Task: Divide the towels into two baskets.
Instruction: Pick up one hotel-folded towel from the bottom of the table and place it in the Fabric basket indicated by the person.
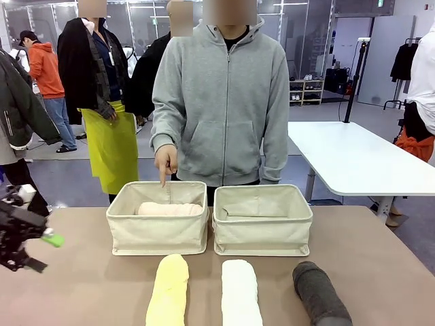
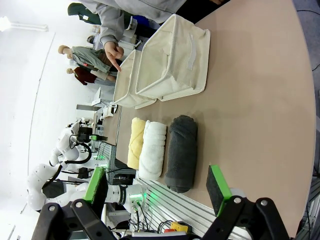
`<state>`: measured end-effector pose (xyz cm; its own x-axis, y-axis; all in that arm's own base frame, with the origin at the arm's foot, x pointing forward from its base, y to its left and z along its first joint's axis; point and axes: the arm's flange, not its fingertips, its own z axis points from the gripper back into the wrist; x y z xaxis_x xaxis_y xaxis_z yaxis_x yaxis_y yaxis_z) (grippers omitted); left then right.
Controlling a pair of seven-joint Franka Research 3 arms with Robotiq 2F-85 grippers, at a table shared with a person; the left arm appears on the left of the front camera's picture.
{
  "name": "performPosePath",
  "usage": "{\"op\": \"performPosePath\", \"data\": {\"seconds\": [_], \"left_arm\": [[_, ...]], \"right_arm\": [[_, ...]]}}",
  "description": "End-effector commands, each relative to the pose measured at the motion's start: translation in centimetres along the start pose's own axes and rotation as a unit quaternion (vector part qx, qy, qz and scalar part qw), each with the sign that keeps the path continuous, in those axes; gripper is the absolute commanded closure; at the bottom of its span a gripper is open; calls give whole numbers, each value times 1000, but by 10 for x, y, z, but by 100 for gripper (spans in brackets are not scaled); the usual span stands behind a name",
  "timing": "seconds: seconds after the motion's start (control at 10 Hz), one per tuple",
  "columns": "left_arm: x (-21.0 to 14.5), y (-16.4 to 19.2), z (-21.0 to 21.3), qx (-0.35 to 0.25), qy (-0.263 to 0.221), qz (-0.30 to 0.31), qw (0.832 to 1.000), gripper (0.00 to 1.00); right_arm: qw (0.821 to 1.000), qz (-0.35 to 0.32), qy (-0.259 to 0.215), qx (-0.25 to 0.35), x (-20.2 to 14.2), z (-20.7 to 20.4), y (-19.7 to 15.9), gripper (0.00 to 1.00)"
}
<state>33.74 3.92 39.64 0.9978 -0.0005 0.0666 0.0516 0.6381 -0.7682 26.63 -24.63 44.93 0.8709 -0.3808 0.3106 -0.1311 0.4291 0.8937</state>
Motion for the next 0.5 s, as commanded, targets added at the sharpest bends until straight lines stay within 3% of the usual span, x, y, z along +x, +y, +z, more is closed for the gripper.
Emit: {"op": "performPosePath", "data": {"seconds": [0.0,0.4], "left_arm": [[-32,-25,-54,52,-8,42,998,0],[-29,-72,-130,141,-1,32,989,0]], "right_arm": [[1000,2,-5,5,-1,1,3,0],[1000,2,-5,5,-1,1,3,0]]}}
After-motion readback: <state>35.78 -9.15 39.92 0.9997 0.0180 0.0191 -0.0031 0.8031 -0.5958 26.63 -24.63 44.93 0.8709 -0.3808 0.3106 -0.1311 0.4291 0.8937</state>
